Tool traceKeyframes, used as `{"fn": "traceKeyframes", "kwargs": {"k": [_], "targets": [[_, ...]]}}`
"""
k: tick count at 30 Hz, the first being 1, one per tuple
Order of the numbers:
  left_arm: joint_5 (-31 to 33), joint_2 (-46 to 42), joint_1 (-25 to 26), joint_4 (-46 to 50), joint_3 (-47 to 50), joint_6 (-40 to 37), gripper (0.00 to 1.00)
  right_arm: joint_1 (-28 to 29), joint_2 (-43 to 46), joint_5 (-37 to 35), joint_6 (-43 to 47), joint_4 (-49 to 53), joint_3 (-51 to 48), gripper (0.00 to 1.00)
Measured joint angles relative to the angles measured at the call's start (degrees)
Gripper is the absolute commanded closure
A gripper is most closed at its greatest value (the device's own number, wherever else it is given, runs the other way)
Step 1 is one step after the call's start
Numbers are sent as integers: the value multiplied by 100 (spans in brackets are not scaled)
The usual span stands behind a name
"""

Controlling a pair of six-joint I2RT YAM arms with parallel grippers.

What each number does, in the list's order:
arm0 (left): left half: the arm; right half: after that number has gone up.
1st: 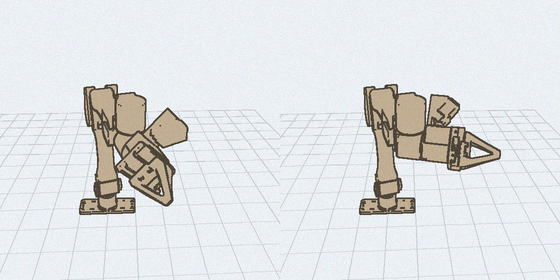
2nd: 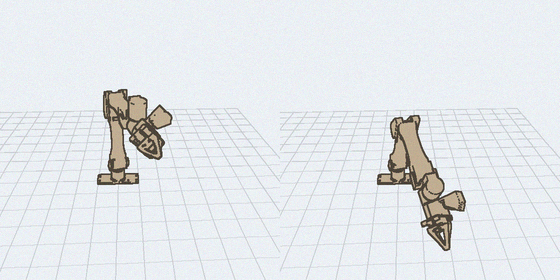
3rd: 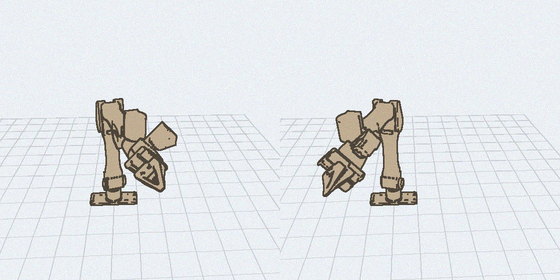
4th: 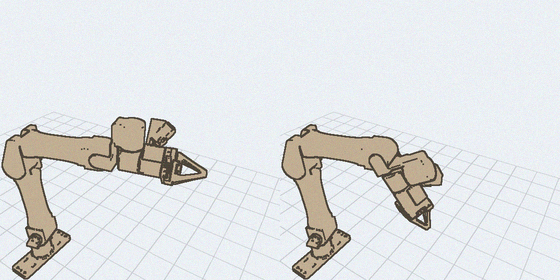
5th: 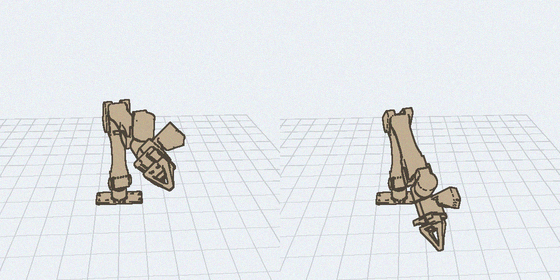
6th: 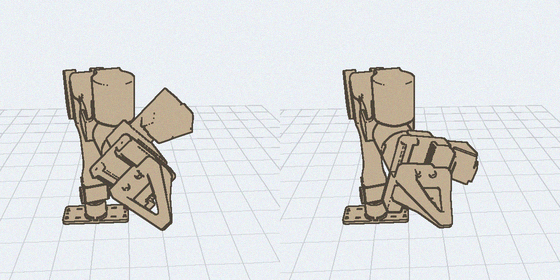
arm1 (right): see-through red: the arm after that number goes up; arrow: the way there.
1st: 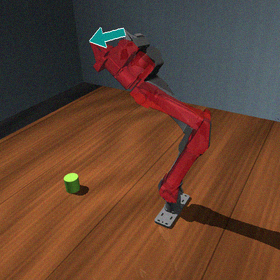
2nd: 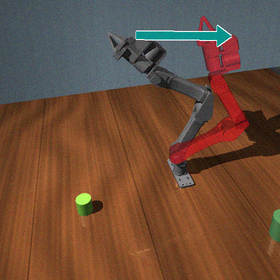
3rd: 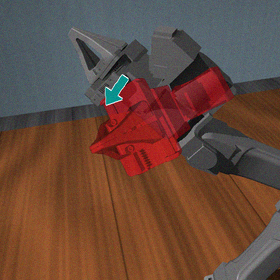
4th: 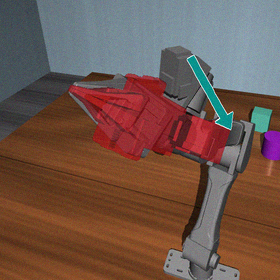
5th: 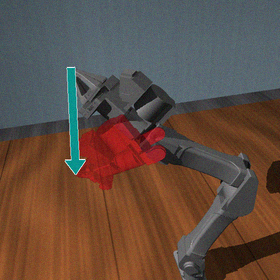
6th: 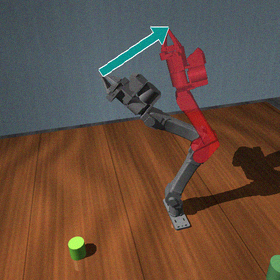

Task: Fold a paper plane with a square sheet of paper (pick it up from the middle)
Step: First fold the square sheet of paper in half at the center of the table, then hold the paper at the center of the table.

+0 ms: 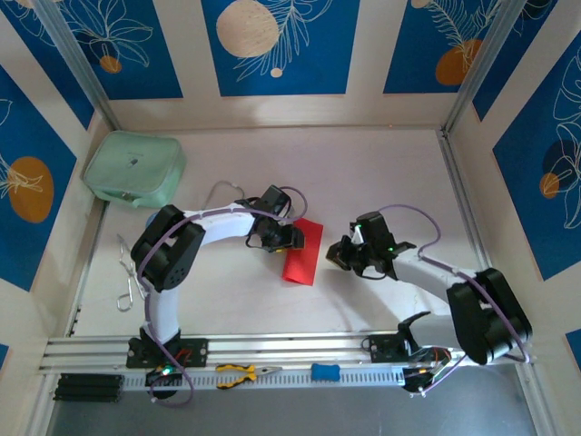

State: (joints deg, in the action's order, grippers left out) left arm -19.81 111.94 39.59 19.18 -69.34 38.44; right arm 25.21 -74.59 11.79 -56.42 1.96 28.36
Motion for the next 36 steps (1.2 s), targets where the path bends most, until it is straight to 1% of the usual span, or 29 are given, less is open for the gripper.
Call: {"fn": "traceKeyframes", "kwargs": {"k": [4, 13, 20, 25, 30, 33, 36], "targets": [[0, 0, 0, 0, 0, 0, 48, 197, -518, -136, -9, -214, 267, 97], [0, 0, 0, 0, 0, 0, 48, 407, -1445, -232, -9, -605, 789, 99], [-2, 4, 0, -2, 0, 0, 48, 446, -1906, -184, -13, -761, 866, 100], [-7, 0, 0, -4, 2, 2, 47, 385, -1952, -103, 28, -1075, 743, 100], [-26, -142, 11, -195, 146, 68, 38, 107, -2037, 306, 566, -1117, 730, 100], [46, -343, 39, -420, 361, 166, 31, -116, -2181, 608, 1145, -820, 951, 100], [258, -667, -11, -415, 605, 212, 24, -271, -2422, 863, 1622, -568, 1246, 100]]}}
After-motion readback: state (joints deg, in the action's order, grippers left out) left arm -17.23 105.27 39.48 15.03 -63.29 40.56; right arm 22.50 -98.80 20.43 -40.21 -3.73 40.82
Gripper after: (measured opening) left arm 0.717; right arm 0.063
